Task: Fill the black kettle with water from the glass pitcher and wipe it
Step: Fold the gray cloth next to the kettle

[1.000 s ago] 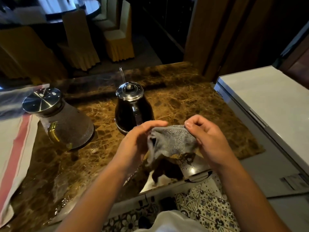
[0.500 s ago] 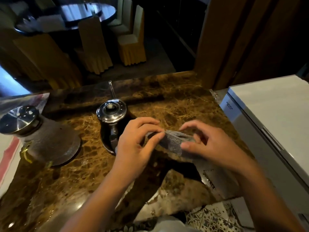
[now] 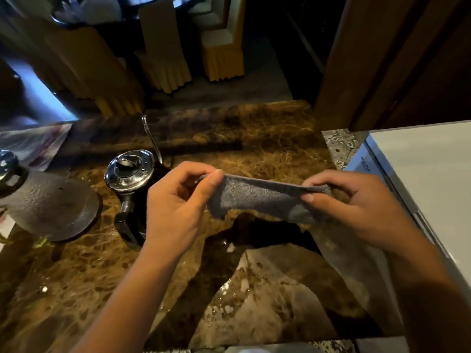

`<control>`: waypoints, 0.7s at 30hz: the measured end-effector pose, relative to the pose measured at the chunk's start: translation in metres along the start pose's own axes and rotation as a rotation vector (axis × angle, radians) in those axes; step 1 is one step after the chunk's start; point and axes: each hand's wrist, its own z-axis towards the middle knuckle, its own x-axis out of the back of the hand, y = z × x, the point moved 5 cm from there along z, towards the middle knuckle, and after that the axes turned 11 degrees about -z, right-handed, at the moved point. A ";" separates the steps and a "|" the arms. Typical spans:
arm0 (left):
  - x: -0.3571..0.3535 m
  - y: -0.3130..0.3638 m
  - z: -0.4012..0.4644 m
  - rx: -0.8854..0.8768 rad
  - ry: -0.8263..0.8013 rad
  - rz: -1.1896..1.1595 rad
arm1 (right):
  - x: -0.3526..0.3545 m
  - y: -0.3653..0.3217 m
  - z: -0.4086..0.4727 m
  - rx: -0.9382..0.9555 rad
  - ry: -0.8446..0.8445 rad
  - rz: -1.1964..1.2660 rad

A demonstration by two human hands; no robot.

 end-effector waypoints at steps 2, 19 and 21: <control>-0.001 0.004 0.001 0.017 0.026 -0.063 | 0.015 -0.002 -0.006 0.021 0.028 0.070; -0.041 -0.145 0.055 0.113 -0.039 0.754 | -0.063 0.118 0.093 -0.361 0.097 -0.286; -0.048 -0.141 0.045 -0.007 -0.147 0.813 | -0.068 0.114 0.081 -0.313 0.189 -0.349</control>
